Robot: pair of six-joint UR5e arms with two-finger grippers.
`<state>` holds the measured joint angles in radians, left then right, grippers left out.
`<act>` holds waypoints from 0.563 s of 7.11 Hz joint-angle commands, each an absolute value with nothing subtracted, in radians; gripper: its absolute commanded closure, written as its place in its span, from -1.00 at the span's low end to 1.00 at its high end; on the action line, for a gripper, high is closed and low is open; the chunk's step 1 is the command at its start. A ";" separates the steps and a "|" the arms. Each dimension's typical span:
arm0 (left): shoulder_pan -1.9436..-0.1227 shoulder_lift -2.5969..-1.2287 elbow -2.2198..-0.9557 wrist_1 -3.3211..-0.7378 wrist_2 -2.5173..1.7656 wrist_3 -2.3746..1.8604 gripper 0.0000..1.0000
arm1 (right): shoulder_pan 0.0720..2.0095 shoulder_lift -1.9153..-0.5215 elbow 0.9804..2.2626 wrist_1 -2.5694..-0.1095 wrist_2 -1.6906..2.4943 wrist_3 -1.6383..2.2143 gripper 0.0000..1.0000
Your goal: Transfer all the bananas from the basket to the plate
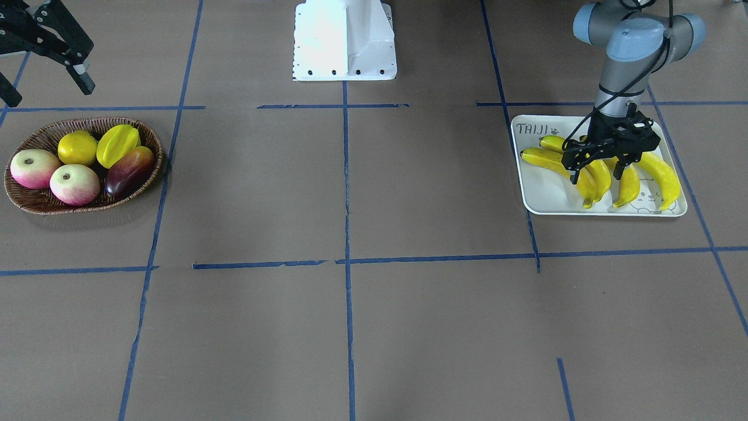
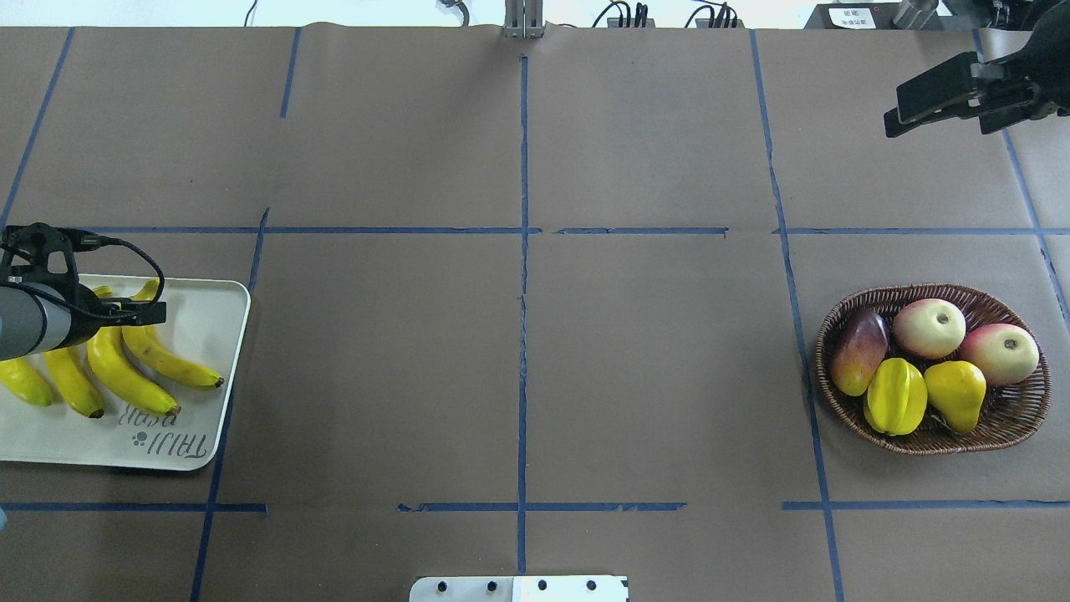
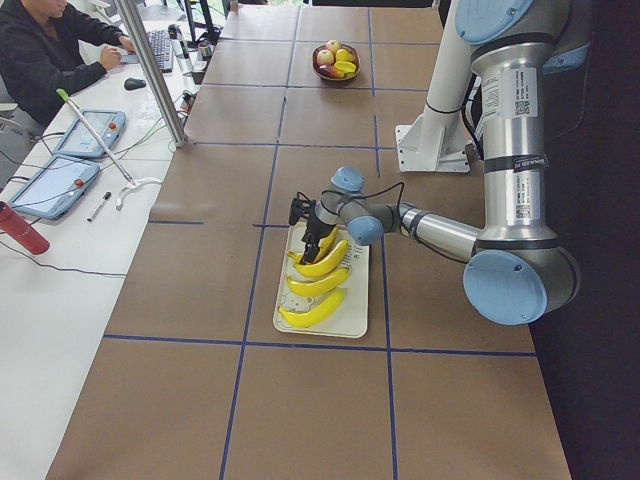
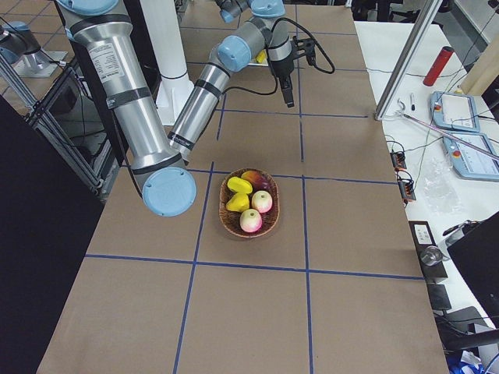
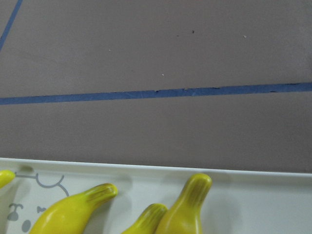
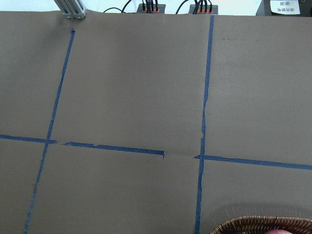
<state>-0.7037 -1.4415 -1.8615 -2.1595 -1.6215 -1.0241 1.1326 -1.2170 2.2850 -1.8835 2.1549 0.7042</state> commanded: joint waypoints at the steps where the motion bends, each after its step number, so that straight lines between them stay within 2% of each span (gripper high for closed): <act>1: -0.843 -1.456 -1.896 -2.044 -1.733 -0.843 -1.00 | 1.149 -1.226 2.237 -1.908 2.160 0.602 -1.00; 4: -1.103 -1.463 -1.960 -1.817 -1.914 -0.508 -1.00 | 1.231 -1.262 2.197 -2.059 2.204 0.283 -1.00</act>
<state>-0.9835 -1.4589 -1.9389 -1.9134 -1.8352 -0.6658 1.1986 -1.2346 2.2157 -2.0235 2.1710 0.3898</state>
